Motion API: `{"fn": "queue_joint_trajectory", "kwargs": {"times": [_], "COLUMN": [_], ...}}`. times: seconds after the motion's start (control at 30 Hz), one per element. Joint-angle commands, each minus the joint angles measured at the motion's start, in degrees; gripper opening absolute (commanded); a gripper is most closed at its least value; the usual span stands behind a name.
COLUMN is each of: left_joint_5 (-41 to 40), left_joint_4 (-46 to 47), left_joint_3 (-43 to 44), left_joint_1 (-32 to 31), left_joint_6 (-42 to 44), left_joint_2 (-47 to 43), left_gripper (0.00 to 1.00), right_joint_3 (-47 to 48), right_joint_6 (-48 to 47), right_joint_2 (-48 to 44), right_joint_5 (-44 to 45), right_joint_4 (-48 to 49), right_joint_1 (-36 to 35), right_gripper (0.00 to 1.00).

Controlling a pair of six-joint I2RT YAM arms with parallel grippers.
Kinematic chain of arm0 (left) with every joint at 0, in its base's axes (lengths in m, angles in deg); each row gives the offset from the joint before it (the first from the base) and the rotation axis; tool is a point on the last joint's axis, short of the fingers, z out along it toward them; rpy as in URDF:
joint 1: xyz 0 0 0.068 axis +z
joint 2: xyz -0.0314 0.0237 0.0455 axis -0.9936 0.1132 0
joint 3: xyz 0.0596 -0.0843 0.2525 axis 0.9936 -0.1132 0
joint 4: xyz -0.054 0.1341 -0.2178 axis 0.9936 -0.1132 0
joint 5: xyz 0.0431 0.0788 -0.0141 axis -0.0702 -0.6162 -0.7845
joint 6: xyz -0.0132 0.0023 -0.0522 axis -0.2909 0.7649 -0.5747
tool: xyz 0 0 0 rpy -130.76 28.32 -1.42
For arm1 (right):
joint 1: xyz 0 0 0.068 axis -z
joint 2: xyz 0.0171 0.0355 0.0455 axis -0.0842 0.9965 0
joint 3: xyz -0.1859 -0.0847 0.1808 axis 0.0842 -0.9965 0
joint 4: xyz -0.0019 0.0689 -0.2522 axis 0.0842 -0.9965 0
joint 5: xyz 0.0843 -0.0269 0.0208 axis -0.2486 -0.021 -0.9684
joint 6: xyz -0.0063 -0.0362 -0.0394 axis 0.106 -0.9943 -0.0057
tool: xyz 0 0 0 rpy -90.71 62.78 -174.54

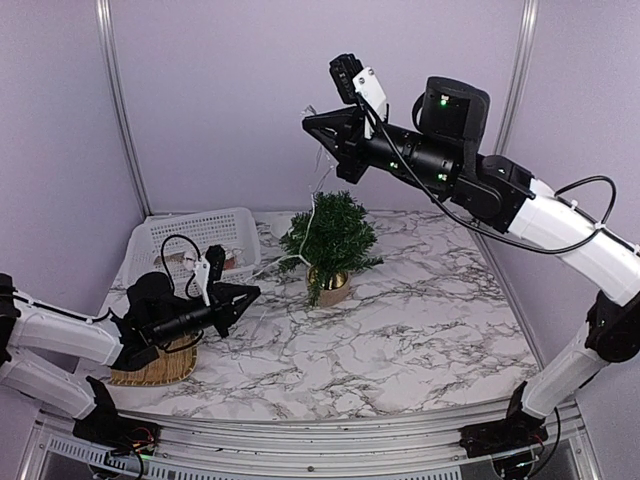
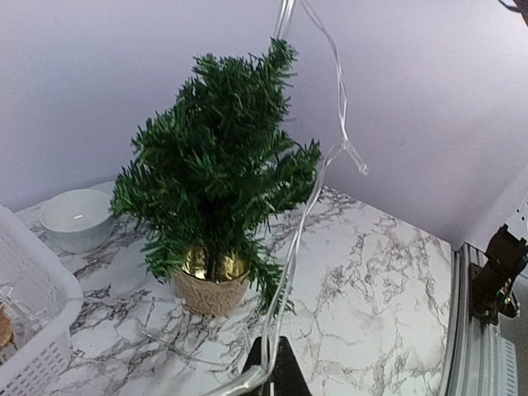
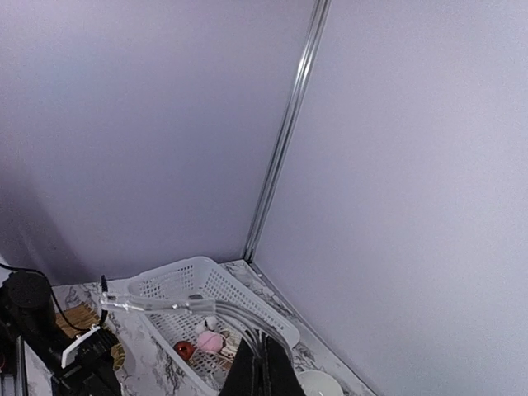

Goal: Decorate the small christmas tree

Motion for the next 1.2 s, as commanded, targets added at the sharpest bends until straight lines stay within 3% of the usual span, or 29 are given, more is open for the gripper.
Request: {"fn": "queue_joint_trajectory", "kwargs": {"times": [0.0,0.27,0.63,0.9,1.17], "left_joint_5": [-11.2,-15.2,-13.3,-14.0,-10.7], "left_joint_4": [-15.2,-26.5,-36.2,-43.5,-44.8], "left_joint_3": [8.8,22.8,42.5,46.6,43.6], "left_joint_1": [0.3,7.5,9.4,9.4,9.4], "left_joint_6": [-1.6,-8.8,-11.2,-11.3,-8.6], "left_joint_2": [-5.0,-2.4,14.0,18.2,14.4], "left_gripper": [0.00,0.00,0.00,0.00,0.00], "right_joint_3": [-2.3,-5.3,-7.1,-10.6,-19.3], "right_joint_6": [4.2,7.5,12.5,12.5,15.0], "right_joint_2": [-2.9,-2.7,7.1,8.5,-0.8], "right_joint_5": [-2.4,-7.6,-17.7,-19.7,-24.8], "right_joint_4": [4.0,9.2,14.2,13.4,11.3], "right_joint_1": [7.4,19.4,30.9,31.5,31.2], "right_gripper": [0.00,0.00,0.00,0.00,0.00]}}
